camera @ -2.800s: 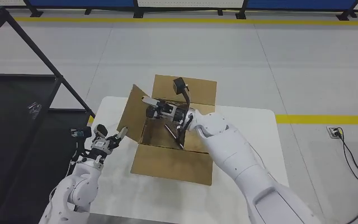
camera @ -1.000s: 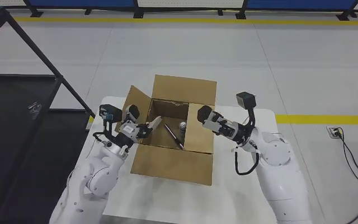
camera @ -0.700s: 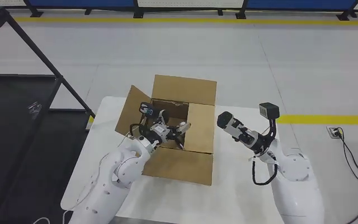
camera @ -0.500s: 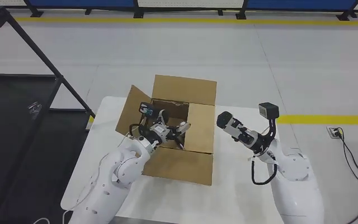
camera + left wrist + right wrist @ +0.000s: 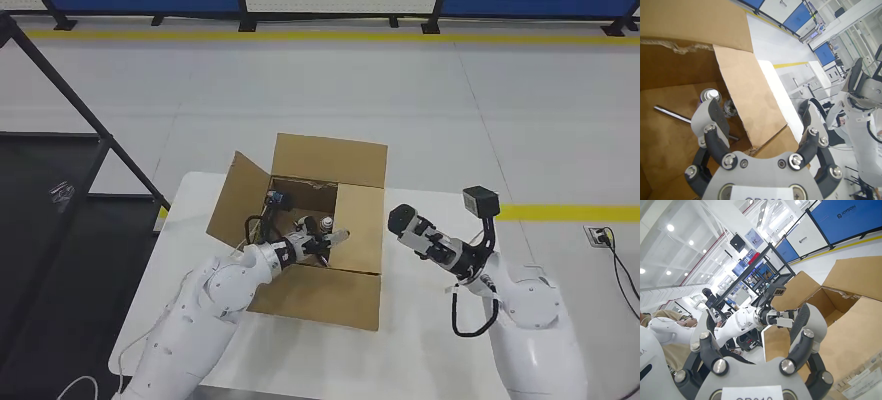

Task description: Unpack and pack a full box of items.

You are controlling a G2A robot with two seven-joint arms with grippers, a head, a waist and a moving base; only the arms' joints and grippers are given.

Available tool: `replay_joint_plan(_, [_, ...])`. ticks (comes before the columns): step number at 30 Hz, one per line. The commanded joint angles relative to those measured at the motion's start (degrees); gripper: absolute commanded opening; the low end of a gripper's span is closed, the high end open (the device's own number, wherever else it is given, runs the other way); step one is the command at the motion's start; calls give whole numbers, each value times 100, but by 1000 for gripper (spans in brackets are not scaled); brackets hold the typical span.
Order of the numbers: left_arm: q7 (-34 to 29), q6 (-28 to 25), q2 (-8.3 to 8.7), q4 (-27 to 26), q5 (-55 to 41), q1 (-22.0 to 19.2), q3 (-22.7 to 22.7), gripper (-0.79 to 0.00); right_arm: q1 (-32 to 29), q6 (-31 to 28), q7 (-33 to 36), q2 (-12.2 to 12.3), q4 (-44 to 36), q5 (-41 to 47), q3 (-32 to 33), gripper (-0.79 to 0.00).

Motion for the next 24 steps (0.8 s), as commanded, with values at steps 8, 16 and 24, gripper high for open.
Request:
replay_joint_plan(8, [-804,-290,-203,1164,-1063,-583,397,0,-381,-17,-82,165,-91,248,427,0])
replay_joint_plan(16, [-916,-748,-450,2141,-1655,-1043,776,0,-619,-62,-279,268,-215,366,544,0])
replay_joint_plan(24, [-1060,-1109,-539,2148,-1799,-1308,837,0,-647,-48,-417,350,-215,412,483,0])
